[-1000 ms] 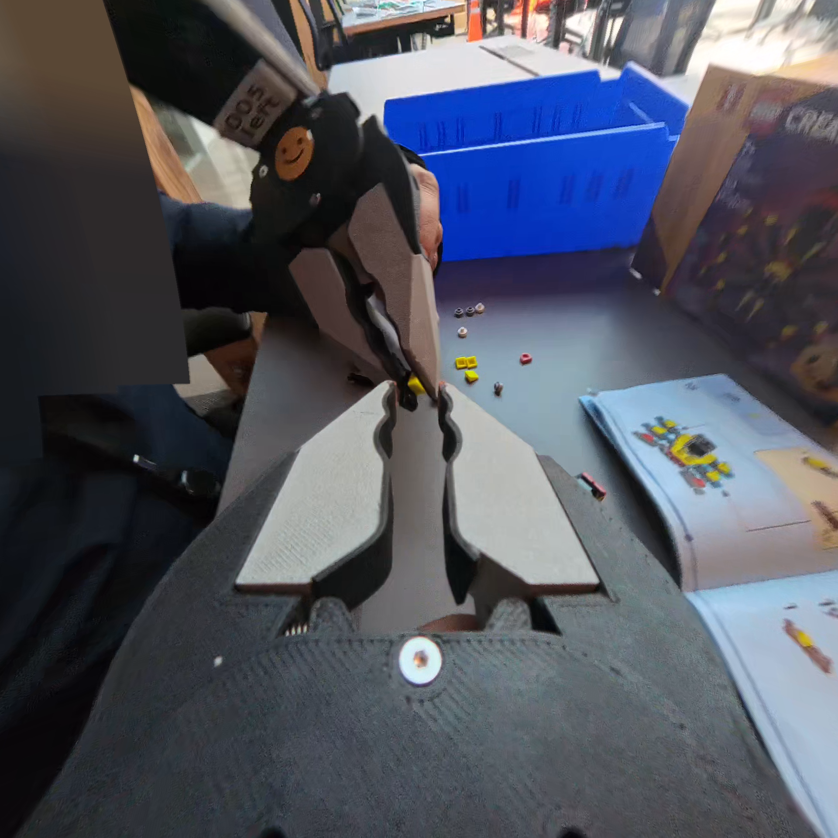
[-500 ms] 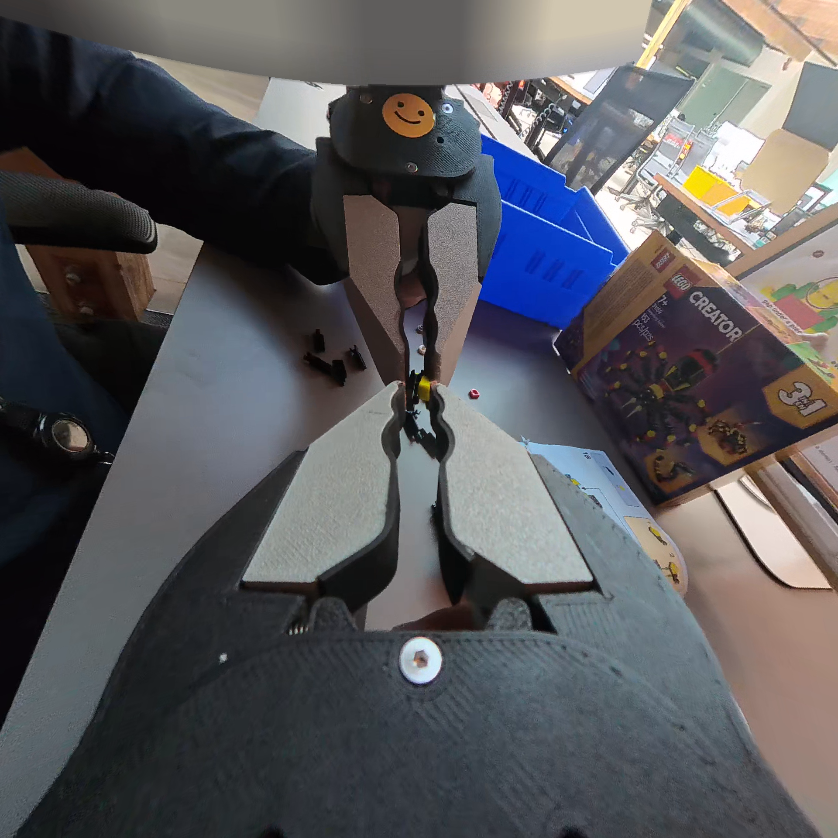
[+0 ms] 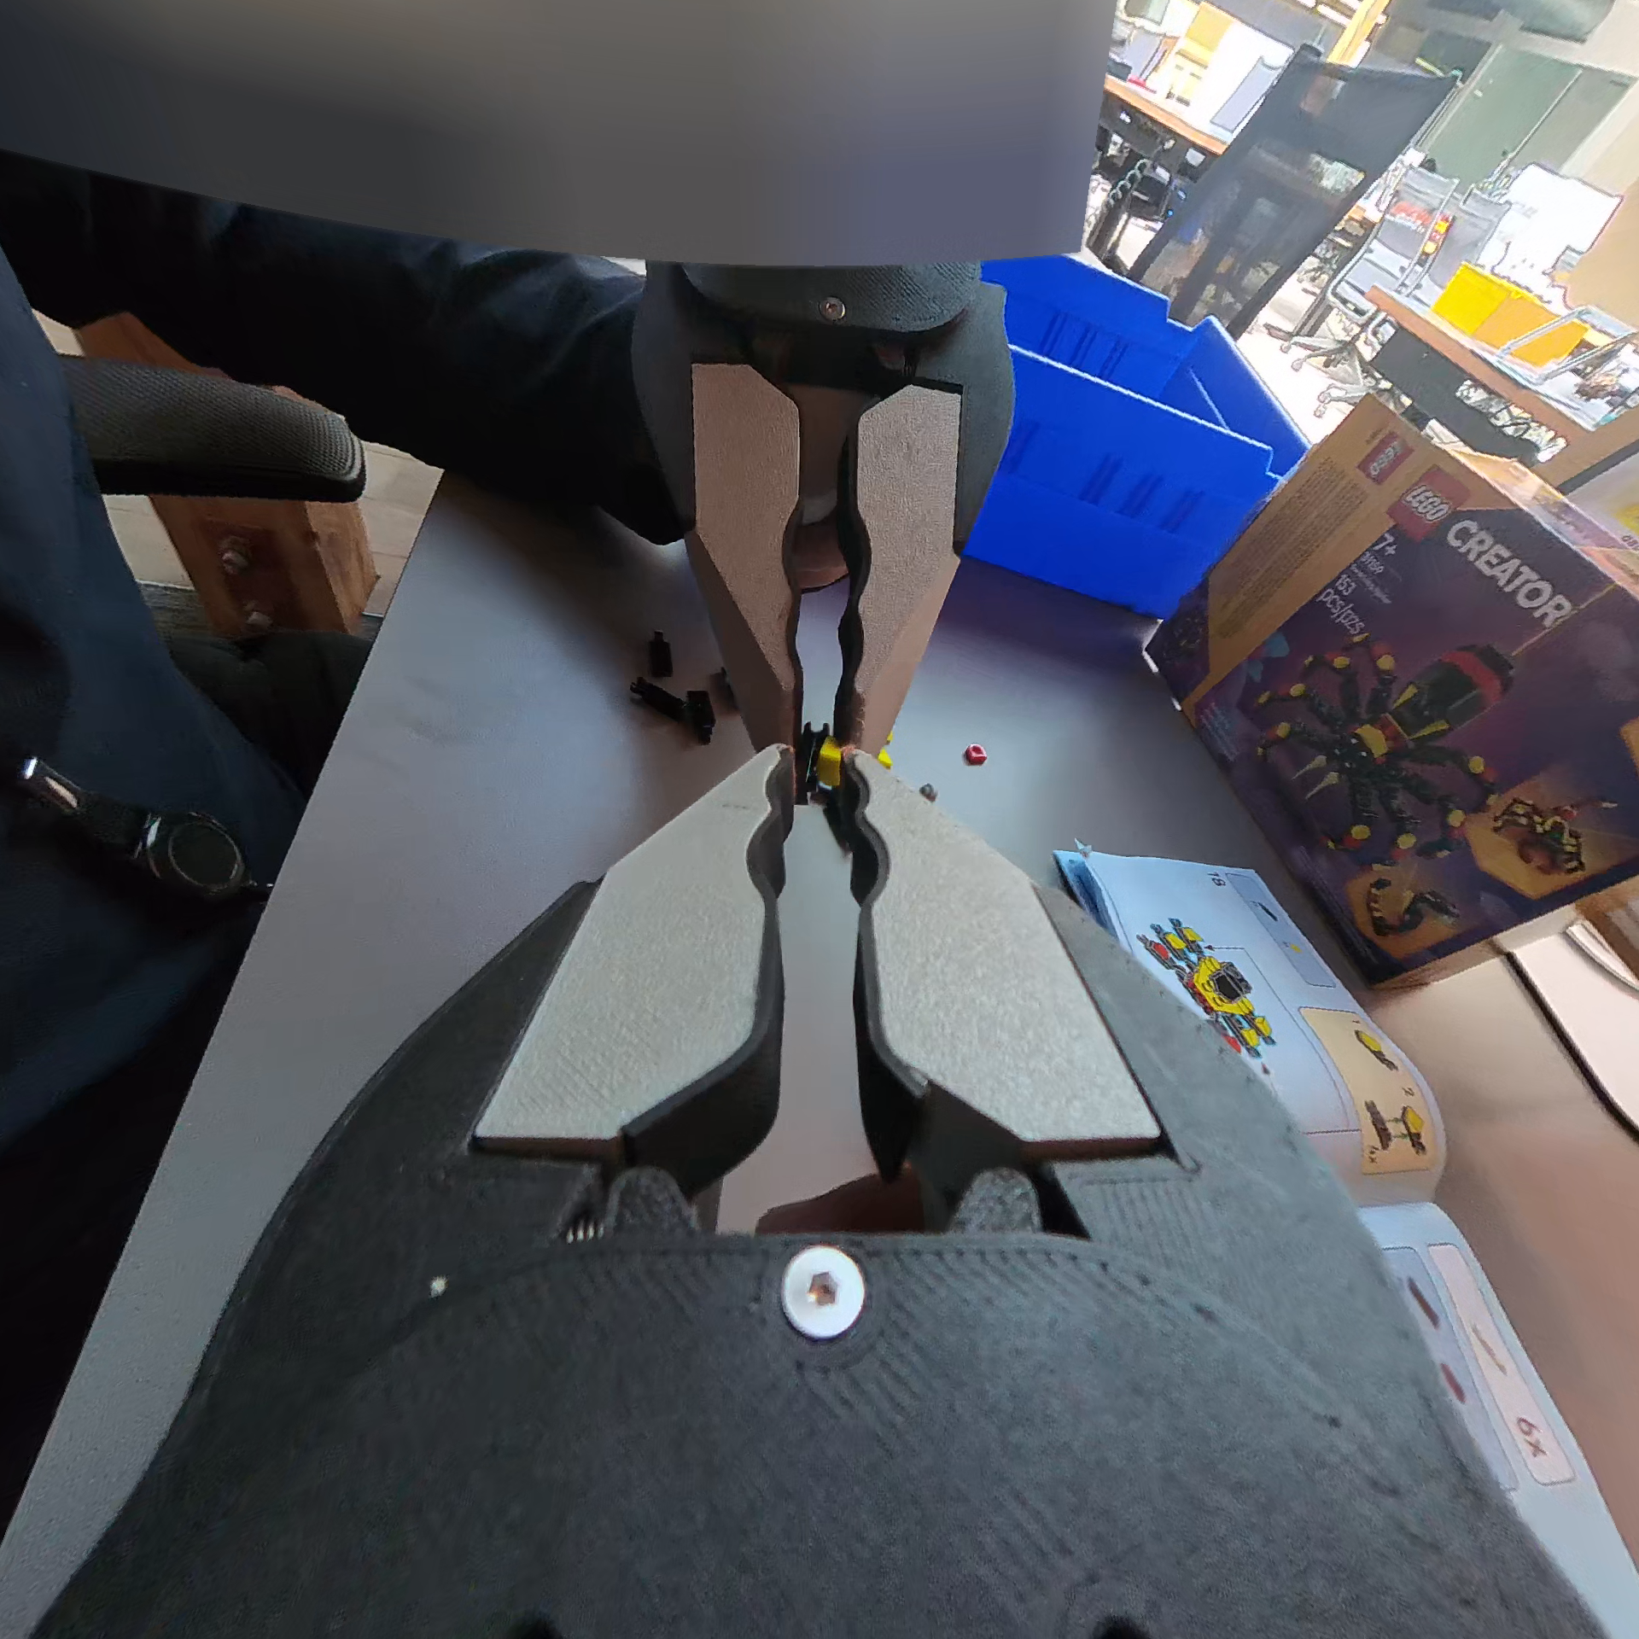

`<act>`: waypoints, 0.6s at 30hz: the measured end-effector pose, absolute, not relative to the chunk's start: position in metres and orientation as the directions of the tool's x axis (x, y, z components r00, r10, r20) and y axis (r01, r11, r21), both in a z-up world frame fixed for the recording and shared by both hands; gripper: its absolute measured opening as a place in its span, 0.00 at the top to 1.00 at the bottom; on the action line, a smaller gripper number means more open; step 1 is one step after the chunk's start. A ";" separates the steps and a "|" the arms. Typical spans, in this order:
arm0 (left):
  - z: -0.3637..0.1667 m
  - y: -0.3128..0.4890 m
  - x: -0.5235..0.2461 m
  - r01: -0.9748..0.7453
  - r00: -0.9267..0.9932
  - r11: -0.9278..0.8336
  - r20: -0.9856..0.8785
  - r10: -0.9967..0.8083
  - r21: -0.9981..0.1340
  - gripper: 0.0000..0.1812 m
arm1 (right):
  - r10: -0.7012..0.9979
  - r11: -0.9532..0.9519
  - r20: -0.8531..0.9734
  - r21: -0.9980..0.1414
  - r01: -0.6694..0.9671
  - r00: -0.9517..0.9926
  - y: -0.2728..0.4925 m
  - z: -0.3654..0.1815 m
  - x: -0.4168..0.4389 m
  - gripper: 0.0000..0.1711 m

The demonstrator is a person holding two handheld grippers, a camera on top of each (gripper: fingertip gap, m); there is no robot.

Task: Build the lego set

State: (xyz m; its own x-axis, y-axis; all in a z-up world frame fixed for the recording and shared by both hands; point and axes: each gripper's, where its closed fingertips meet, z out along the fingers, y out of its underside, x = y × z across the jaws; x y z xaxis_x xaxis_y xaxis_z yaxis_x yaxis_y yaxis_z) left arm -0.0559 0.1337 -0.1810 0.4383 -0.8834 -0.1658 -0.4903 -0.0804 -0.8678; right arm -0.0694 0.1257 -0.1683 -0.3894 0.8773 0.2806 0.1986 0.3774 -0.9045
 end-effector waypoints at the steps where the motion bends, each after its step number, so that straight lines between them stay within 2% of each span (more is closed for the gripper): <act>1: -0.182 0.133 -0.056 -0.494 0.433 -0.080 -0.165 -0.886 -0.866 0.97 | 0.877 0.373 0.274 -0.906 0.201 -0.396 0.125 -0.169 -0.070 0.98; 9: -0.185 0.130 -0.051 -0.491 0.408 -0.083 -0.145 -0.901 -0.867 0.97 | 0.864 0.385 0.276 -0.901 0.200 -0.420 0.121 -0.171 -0.066 0.97; 11: -0.185 0.129 -0.050 -0.491 0.401 -0.083 -0.141 -0.905 -0.867 0.97 | 0.858 0.410 0.302 -0.889 0.201 -0.414 0.123 -0.173 -0.065 0.92; 14: -0.183 0.128 -0.050 -0.457 0.399 -0.109 -0.094 -0.912 -0.883 0.97 | 0.845 0.444 0.335 -0.874 0.197 -0.416 0.124 -0.175 -0.062 0.92; 18: -0.181 0.129 -0.050 -0.415 0.403 -0.147 -0.037 -0.915 -0.898 0.97 | 0.837 0.479 0.387 -0.860 0.174 -0.387 0.122 -0.169 -0.064 0.99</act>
